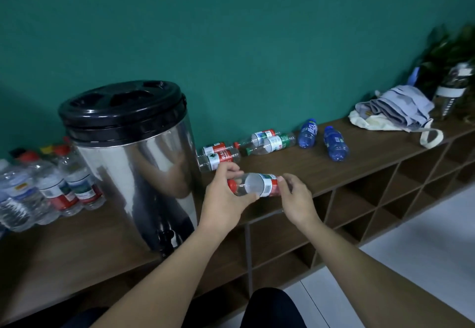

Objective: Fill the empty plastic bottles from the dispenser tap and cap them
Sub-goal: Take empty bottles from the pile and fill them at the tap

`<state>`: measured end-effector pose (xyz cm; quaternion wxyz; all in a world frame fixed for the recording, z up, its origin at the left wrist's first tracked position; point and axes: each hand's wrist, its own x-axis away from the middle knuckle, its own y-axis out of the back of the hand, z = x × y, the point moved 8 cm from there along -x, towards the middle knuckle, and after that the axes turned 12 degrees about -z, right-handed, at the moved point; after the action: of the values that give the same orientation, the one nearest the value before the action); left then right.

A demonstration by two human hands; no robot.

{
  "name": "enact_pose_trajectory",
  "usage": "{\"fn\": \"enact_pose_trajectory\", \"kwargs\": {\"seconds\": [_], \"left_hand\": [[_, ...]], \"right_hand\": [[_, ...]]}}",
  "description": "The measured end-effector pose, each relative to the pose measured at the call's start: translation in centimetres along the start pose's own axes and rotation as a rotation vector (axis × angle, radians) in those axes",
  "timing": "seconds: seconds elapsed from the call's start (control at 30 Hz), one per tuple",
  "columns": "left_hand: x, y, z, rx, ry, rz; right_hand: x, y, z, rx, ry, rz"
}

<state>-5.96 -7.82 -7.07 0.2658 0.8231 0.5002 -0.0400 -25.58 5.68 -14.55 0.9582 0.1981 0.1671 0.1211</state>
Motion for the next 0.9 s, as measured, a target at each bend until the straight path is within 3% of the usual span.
{"fn": "enact_pose_trajectory", "kwargs": {"seconds": [0.17,0.43,0.63,0.9], "left_hand": [[1.1,4.9,-4.0,0.078,-0.019,-0.103],[2.9,12.9,-7.6,0.072,-0.162,-0.204],[4.7,16.3,-7.9,0.028,-0.197,-0.152],[8.6,18.9,-6.5,0.253,-0.112,-0.097]], "right_hand": [[3.0,1.7,6.3,0.051,0.178,-0.024],[8.5,5.3,23.3,-0.271,0.447,0.044],[14.2,4.6,30.1,-0.065,0.697,0.207],[15.7,4.0,30.8,-0.312,0.611,0.245]]}}
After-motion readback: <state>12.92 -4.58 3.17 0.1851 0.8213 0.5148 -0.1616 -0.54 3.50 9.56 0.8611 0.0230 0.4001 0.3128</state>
